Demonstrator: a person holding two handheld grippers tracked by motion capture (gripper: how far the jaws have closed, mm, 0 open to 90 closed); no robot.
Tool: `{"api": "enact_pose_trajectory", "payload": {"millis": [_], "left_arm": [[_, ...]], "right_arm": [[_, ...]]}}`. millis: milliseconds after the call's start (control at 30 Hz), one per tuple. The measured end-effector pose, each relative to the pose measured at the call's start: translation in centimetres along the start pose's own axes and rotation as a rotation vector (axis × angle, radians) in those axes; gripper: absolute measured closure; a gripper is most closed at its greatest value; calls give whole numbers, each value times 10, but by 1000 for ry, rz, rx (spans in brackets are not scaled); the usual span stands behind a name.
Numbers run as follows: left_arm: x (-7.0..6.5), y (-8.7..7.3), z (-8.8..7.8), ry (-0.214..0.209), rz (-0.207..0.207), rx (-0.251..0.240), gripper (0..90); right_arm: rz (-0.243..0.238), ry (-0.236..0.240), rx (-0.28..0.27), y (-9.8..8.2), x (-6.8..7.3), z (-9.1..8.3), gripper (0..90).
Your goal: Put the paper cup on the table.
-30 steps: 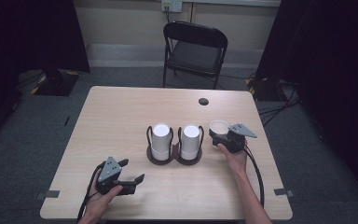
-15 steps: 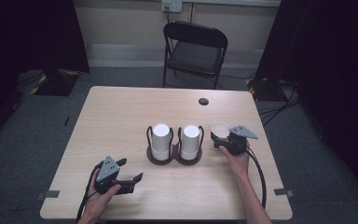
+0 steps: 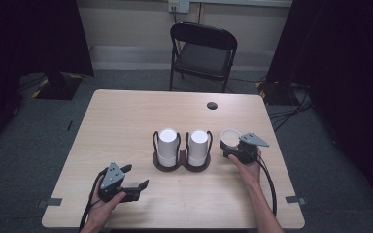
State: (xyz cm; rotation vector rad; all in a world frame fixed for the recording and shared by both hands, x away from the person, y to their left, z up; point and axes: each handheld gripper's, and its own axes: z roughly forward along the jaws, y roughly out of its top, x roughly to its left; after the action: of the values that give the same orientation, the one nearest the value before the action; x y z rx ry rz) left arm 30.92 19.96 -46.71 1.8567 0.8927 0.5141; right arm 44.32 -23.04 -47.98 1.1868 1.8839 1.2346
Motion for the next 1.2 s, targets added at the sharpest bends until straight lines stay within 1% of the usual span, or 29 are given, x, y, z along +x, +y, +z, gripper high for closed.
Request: {"api": "enact_pose_trajectory", "payload": {"millis": [100, 133, 233, 267, 333, 400, 433, 533, 633, 667, 767, 833, 867, 967, 1000, 1067, 1200], "left_arm": [[1, 0, 0, 4, -3, -2, 171], [2, 0, 0, 4, -8, -3, 172], [2, 0, -1, 5, -11, 0, 172], [2, 0, -1, 3, -11, -4, 172], [3, 0, -2, 3, -6, -3, 172], [3, 0, -1, 4, -9, -4, 172], [3, 0, -1, 5, -11, -2, 172], [3, 0, -2, 3, -5, -6, 172], [4, 1, -3, -6, -6, -5, 172], [4, 1, -3, -6, -8, -8, 171], [5, 1, -3, 2, -10, -11, 171], [5, 1, -3, 6, -13, -12, 171], [5, 1, -4, 7, -15, -10, 171], [6, 1, -4, 10, -16, -11, 172], [6, 1, -4, 12, -16, -11, 171], [7, 1, -4, 14, -20, -11, 171], [7, 1, -5, 21, -29, -12, 167]], "right_arm": [[14, 15, 17, -1, -1, 1, 195], [15, 13, 23, -2, -1, 2, 184], [36, 21, 40, -3, -1, 4, 140], [40, 16, 46, -3, 0, 4, 141], [59, 24, 53, -3, -1, 3, 138], [61, 27, 60, -3, -2, 2, 138], [72, 31, 67, -4, -2, 1, 138], [83, 43, 81, -4, -3, 0, 138], [87, 49, 92, -4, -4, -4, 138], [81, 52, 89, -5, -4, -5, 138], [92, 52, 100, -8, -5, -9, 138], [90, 52, 101, -9, -7, -10, 138], [103, 54, 103, -9, -7, -12, 138], [95, 50, 103, -10, -8, -17, 138], [96, 49, 111, -10, -7, -18, 139], [89, 44, 104, -8, -6, -22, 138], [89, 51, 90, -4, -5, -30, 138]]}}
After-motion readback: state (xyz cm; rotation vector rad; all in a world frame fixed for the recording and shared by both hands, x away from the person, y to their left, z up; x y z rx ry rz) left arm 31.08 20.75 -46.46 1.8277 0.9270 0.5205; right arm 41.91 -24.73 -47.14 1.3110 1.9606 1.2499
